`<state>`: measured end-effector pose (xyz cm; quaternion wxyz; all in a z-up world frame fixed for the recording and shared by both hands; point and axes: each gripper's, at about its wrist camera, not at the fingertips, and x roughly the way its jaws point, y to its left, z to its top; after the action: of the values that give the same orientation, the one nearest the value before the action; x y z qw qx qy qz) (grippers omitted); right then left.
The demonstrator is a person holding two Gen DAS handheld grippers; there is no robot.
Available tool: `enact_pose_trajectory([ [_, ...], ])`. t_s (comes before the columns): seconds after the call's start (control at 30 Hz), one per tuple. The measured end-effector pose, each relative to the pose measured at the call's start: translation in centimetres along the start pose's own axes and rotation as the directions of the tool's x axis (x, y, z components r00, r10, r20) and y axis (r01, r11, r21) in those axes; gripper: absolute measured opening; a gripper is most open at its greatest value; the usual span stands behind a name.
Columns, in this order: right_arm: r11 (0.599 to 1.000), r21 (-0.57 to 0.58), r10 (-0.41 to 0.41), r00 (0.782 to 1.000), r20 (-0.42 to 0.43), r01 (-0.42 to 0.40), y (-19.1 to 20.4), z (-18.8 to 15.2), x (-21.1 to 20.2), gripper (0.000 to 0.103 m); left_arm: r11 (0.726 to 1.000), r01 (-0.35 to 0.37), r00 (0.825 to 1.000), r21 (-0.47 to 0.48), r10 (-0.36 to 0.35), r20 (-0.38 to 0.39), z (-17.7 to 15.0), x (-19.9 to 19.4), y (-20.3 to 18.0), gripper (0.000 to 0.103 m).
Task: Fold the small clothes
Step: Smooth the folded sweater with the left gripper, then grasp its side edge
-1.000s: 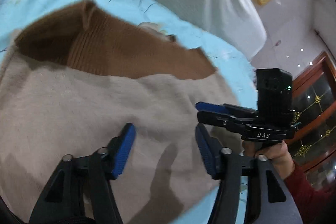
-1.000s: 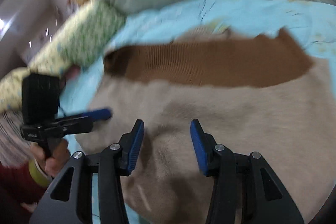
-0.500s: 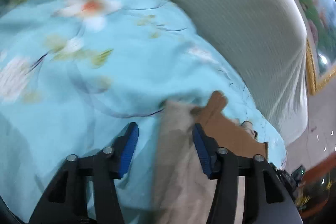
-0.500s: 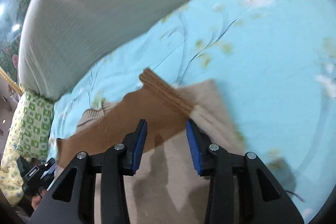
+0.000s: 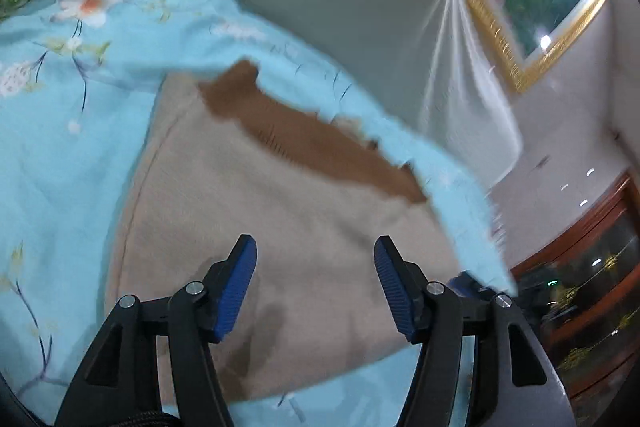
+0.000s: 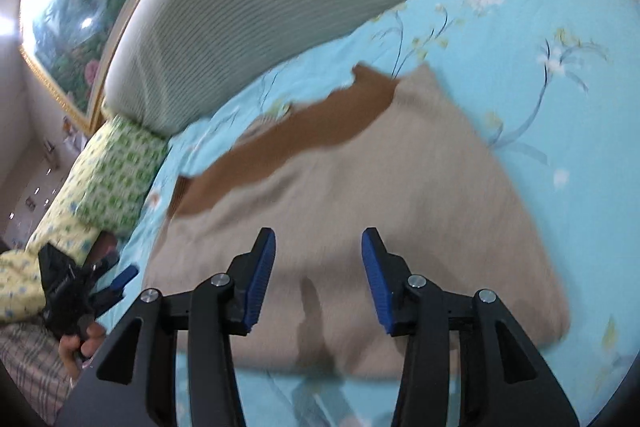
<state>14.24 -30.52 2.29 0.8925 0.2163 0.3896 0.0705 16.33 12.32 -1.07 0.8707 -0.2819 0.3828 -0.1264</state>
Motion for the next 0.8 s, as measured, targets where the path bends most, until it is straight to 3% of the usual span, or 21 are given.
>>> enact_pose_trajectory([
  [0.1, 0.991, 0.059, -0.115, 0.993, -0.024, 0.116, -2.4, -1.7, -0.7, 0.048, 0.998, -0.034, 0.998, -0.046, 0.031, -0.048, -2.0, 0.4, 1.9, 0.059],
  [0.13, 0.991, 0.08, -0.103, 0.994, -0.024, 0.105, -3.0, -2.0, -0.9, 0.048, 0.998, -0.031, 0.999, -0.054, 0.029, -0.045, -2.4, 0.2, 2.4, 0.048],
  [0.2, 0.99, 0.124, -0.065, 0.998, -0.001, 0.065, -4.2, -2.3, -2.1, 0.048, 0.997, -0.033, 0.999, -0.069, 0.031, -0.024, -3.2, -1.5, 3.4, 0.047],
  [0.27, 0.988, 0.118, -0.102, 0.995, 0.008, 0.101, -4.1, -2.3, -3.2, 0.048, 0.993, -0.092, 0.996, -0.071, 0.091, -0.015, -3.6, -2.4, 4.1, 0.053],
  [0.33, 0.987, 0.121, -0.111, 0.994, 0.022, 0.108, -3.7, -2.4, -3.9, 0.049, 0.992, -0.075, 0.997, -0.098, 0.073, -0.021, -4.2, -3.2, 4.9, 0.053],
  [0.43, 0.99, 0.12, -0.072, 0.997, 0.041, 0.067, -3.0, -3.0, -5.0, 0.05, 0.988, -0.107, 0.994, -0.108, 0.106, -0.015, -4.9, -4.1, 4.6, 0.054],
  [0.47, 0.992, 0.114, -0.053, 0.997, 0.048, 0.047, -2.5, -3.4, -5.4, 0.05, 0.987, -0.115, 0.993, -0.112, 0.114, -0.013, -5.2, -4.6, 4.4, 0.06],
  [0.57, 0.995, 0.1, -0.019, 0.998, 0.061, 0.013, -1.2, -4.3, -6.4, 0.052, 0.983, -0.109, 0.994, -0.144, 0.11, -0.004, -6.6, -6.2, 3.6, 0.071],
  [0.8, 0.997, 0.069, 0.039, 0.997, 0.069, -0.044, 1.0, -6.0, -8.0, 0.057, 0.969, -0.04, 0.999, -0.245, 0.033, -0.035, -9.6, -6.8, 2.4, 0.074],
])
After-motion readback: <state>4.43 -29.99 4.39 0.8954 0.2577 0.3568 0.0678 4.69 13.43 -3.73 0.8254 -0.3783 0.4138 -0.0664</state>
